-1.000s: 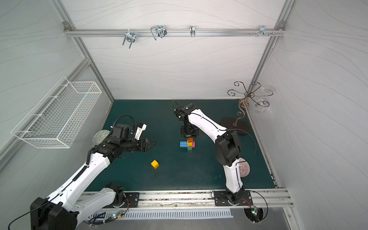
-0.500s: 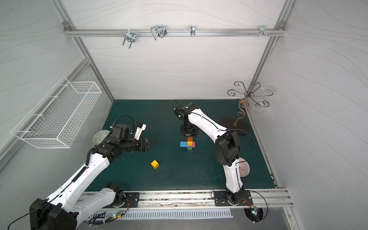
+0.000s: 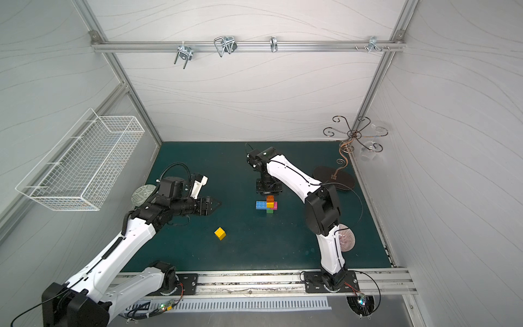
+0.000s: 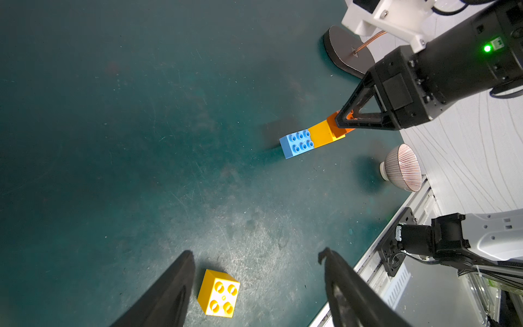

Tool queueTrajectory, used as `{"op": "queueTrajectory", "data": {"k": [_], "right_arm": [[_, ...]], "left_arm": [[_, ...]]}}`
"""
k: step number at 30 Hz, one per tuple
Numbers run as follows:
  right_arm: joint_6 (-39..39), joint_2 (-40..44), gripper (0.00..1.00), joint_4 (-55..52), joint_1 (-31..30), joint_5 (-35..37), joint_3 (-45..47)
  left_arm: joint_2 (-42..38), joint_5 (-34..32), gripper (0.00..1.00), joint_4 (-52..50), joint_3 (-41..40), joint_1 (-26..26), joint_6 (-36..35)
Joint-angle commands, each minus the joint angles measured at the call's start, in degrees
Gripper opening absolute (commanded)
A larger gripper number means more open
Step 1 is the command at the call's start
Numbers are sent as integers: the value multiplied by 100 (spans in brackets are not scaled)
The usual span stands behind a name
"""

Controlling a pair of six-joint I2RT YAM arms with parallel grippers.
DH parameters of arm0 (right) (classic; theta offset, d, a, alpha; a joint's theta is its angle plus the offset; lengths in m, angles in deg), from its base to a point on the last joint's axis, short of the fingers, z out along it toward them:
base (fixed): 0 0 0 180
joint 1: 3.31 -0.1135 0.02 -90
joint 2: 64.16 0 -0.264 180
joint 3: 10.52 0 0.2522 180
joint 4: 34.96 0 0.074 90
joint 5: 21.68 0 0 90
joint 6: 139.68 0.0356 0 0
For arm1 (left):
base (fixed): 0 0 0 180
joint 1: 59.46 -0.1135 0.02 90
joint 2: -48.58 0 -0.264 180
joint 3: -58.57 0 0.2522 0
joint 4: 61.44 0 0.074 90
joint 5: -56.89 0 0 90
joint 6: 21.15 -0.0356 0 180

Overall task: Assemble the number 4 with lego
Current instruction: Assemble the lego brick with the lego brick.

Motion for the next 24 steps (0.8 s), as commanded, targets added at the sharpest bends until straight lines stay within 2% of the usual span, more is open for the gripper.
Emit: {"op": "queueTrajectory", "data": {"k": [1, 24], "right_arm": [[96, -25, 23, -104, -28, -43, 128], [104, -133, 20, 14, -42, 0, 354]], "left_arm": [[-98, -41, 74, 157, 45, 28, -61], [-167, -54, 74, 162, 47, 27, -60]]}}
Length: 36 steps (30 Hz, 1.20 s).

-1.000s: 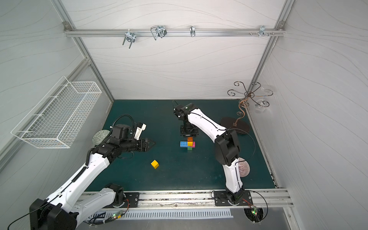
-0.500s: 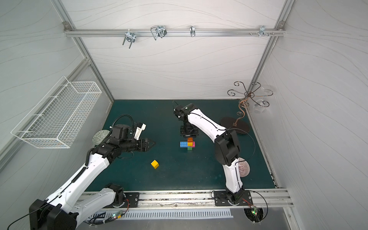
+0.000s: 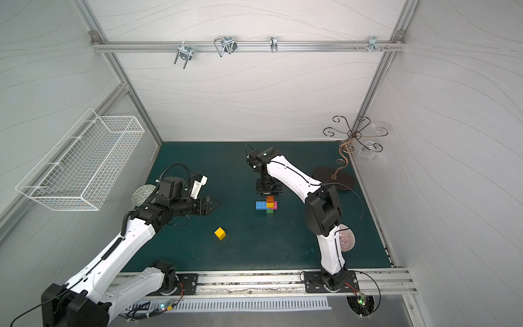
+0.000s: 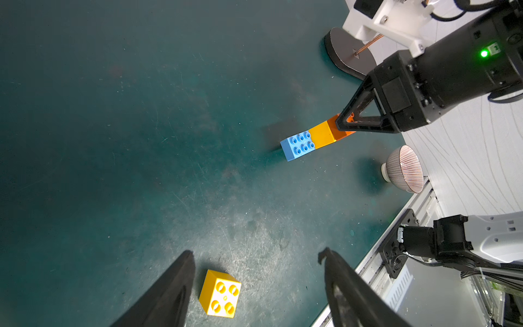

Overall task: Assemble the number 4 with lego
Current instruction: Assemble the lego brick with the lego brick.

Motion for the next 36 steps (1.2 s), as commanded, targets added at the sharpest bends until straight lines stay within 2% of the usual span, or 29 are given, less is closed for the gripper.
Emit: {"op": "queueTrajectory", "data": {"k": [1, 17, 23, 36], "right_arm": [[-24, -176, 20, -18, -21, -15, 286], [-342, -398, 17, 363, 73, -492, 863], [-290, -182, 17, 326, 68, -404, 906], [-258, 70, 32, 66, 62, -252, 260]], "left_arm": [[-136, -8, 74, 154, 52, 25, -59], [-111, -8, 74, 144, 50, 25, -79], [-95, -30, 74, 144, 47, 25, -86], [-136, -118, 74, 118, 30, 25, -87]]}}
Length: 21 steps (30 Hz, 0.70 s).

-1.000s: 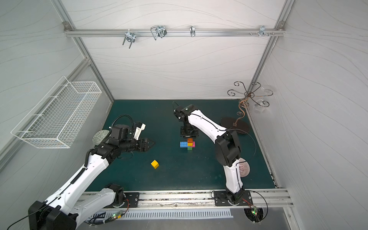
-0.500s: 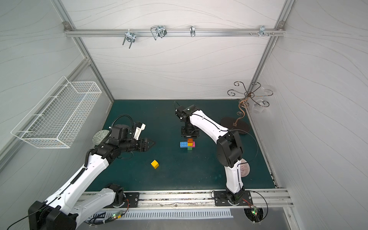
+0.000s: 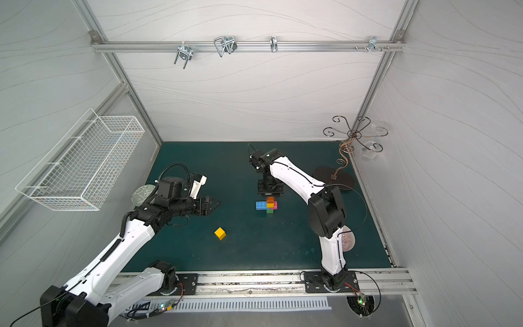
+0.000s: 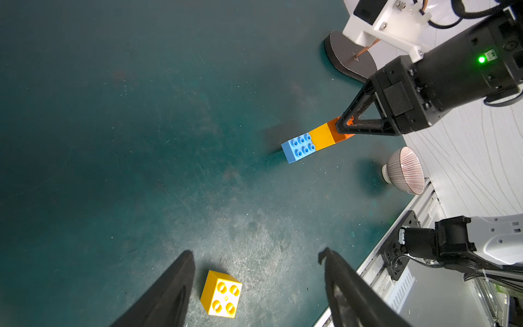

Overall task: Assemble the number 4 with lego
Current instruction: Assemble the lego brick with the lego brick.

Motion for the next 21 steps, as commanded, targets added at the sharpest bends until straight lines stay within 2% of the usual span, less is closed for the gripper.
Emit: {"op": "queueTrajectory", "data": {"k": [1, 21], "right_arm": [[-16, -162, 33, -231, 6, -5, -127], [-14, -29, 45, -336, -44, 179, -615]], "left_arm": [[-84, -72, 74, 113, 30, 27, -91], [-92, -141, 74, 65, 38, 27, -119]]}}
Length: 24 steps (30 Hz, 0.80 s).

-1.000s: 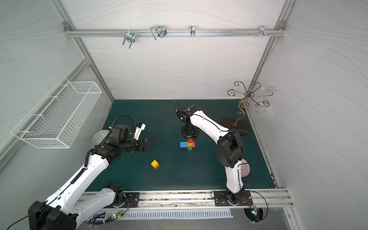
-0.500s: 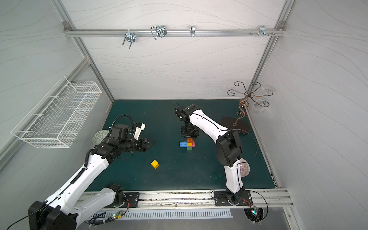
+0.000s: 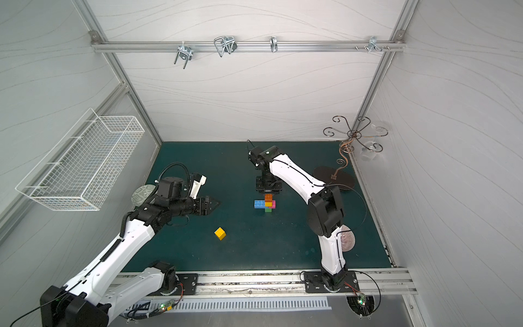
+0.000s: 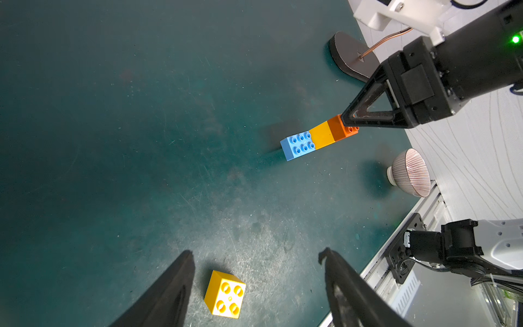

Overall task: Assemble the number 4 with lego
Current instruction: Assemble the lego brick with the lego brick.

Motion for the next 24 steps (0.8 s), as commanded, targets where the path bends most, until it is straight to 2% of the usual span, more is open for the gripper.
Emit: {"op": "queueTrajectory", "data": {"k": [1, 8, 12, 16, 19, 24], "right_arm": [[-37, 109, 46, -258, -45, 160, -226], [-279, 650, 65, -260, -22, 53, -19], [-366, 1043, 75, 2, 4, -194, 436], [-435, 1373, 81, 219, 47, -420, 815], [-476, 1586, 86, 359, 57, -546, 1072], [-481, 1972, 94, 543, 56, -690, 1470]], "left_arm": [[-75, -74, 74, 33, 49, 25, -106], [-44, -431, 74, -496, 93, 222, -44], [-125, -927, 74, -949, 81, 709, 125], [-87, -1287, 74, -1071, -179, 1355, 666], [99, -1512, 75, -1063, -303, 1614, 952], [710, -1269, 78, -790, -381, 1618, 1323]]}}
